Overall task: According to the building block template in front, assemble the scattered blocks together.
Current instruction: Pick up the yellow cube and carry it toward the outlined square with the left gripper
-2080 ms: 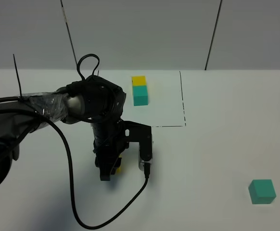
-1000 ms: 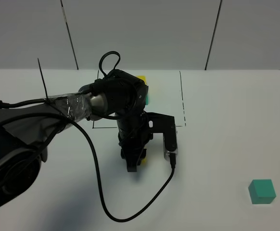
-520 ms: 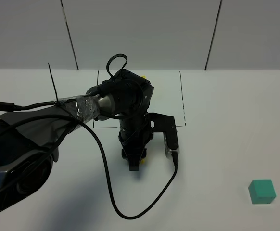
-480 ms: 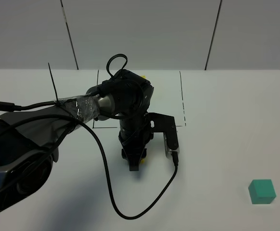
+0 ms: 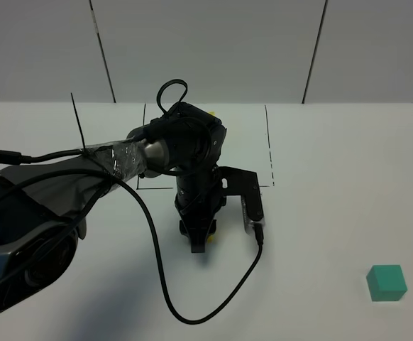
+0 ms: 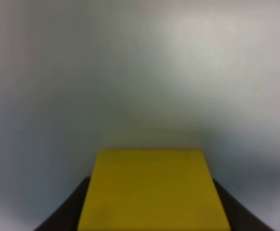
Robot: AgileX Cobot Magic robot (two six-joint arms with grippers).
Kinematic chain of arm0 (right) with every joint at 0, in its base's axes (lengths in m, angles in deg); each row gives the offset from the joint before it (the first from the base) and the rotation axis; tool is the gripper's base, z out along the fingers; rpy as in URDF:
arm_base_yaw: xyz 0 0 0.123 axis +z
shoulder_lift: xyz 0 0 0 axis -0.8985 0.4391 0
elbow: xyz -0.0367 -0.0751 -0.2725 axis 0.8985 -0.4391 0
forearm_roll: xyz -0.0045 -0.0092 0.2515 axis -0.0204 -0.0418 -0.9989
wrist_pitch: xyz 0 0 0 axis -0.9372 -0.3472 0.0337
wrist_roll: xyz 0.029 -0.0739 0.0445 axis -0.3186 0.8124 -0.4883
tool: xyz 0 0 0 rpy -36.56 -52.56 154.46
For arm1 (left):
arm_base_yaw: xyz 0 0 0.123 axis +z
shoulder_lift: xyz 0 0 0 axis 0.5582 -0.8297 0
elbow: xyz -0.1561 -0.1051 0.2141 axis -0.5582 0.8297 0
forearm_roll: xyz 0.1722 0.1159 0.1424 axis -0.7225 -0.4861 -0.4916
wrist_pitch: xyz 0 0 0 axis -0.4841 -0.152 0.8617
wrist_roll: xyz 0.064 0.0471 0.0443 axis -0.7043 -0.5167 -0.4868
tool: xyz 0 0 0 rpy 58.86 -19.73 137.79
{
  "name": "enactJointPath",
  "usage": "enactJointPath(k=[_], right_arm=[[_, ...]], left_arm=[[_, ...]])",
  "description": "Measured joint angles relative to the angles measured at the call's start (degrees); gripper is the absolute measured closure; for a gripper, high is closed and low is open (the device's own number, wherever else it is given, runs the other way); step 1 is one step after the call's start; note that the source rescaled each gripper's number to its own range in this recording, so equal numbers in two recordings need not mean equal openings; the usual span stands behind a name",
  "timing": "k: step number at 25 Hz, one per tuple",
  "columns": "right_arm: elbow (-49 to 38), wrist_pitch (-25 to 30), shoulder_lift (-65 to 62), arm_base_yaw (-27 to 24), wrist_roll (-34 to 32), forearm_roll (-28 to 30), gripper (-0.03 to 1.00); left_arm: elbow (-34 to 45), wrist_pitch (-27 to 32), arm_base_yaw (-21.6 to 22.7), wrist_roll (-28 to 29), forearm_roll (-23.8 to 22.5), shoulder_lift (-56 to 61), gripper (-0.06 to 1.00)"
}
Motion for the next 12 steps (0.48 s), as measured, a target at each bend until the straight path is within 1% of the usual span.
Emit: enactJointPath(k=[1, 2, 3, 4, 6, 9, 10, 12], right_arm=[[0.0, 0.0, 0.0, 0.0, 0.0, 0.0, 0.26], [0.0, 0.0, 0.0, 0.0, 0.0, 0.0, 0.26], [0.0, 0.0, 0.0, 0.0, 0.0, 0.0, 0.26], [0.0, 0.0, 0.0, 0.0, 0.0, 0.0, 0.26], [0.0, 0.0, 0.0, 0.0, 0.0, 0.0, 0.26], [0.0, 0.0, 0.0, 0.0, 0.0, 0.0, 0.26], [0.0, 0.0, 0.0, 0.0, 0.0, 0.0, 0.26], [0.0, 0.0, 0.0, 0.0, 0.0, 0.0, 0.26]], left_arm=[[0.0, 0.0, 0.0, 0.0, 0.38, 0.0, 0.94], [0.0, -0.06, 0.0, 0.0, 0.77, 0.0, 0.92], [0.0, -0.12, 0.0, 0.0, 1.1, 0.0, 0.86], [0.0, -0.18, 0.0, 0.0, 1.33, 0.0, 0.78], [0.0, -0.24, 0.0, 0.0, 1.42, 0.0, 0.52], [0.0, -0.2, 0.0, 0.07, 1.42, 0.0, 0.19], [0.0, -0.2, 0.0, 0.24, 1.42, 0.0, 0.1], [0.0, -0.2, 0.0, 1.43, 1.36, 0.0, -0.01]])
